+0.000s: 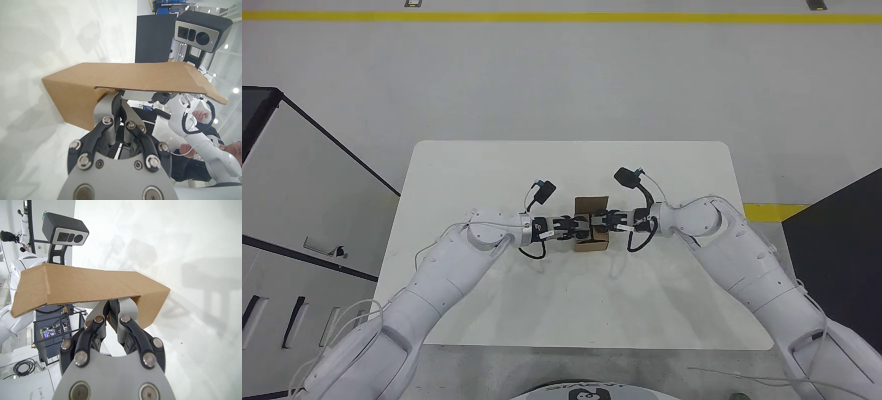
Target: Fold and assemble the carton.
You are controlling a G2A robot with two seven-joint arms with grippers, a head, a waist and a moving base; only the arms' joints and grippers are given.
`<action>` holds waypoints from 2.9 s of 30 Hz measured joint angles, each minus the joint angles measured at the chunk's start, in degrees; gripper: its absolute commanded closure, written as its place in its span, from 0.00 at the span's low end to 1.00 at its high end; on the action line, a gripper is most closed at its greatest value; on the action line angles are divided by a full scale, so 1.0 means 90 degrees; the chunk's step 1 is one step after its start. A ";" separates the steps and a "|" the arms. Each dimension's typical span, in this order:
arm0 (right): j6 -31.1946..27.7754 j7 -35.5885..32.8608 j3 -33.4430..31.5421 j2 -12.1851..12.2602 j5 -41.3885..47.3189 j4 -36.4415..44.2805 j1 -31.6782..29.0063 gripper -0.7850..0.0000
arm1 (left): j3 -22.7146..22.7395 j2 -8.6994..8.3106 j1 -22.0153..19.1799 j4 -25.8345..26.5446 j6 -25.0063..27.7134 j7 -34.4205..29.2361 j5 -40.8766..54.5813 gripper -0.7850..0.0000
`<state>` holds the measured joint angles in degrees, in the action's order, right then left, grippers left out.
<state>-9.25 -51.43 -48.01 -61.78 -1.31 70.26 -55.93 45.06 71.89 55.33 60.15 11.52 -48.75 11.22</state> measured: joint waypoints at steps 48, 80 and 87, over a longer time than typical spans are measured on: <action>-0.0475 -0.0226 -0.0732 0.0069 0.0369 0.0168 -0.0476 0.74 | 0.0441 -0.0038 0.0305 0.0424 -0.0017 -0.0099 -0.0262 1.00; -0.2298 -0.1545 -0.2123 0.0317 0.3264 -0.0608 -0.0686 0.00 | 0.1054 -0.0400 0.1123 0.1748 0.0334 -0.0794 -0.0601 1.00; -0.2258 -0.1471 -0.2122 0.0315 0.3227 -0.0559 -0.0714 0.00 | 0.1031 -0.0398 0.1169 0.1775 0.0310 -0.0696 -0.0651 1.00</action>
<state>-29.57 -64.67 -67.10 -58.94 27.73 65.23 -62.35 54.34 68.31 65.85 76.12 14.31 -55.02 5.36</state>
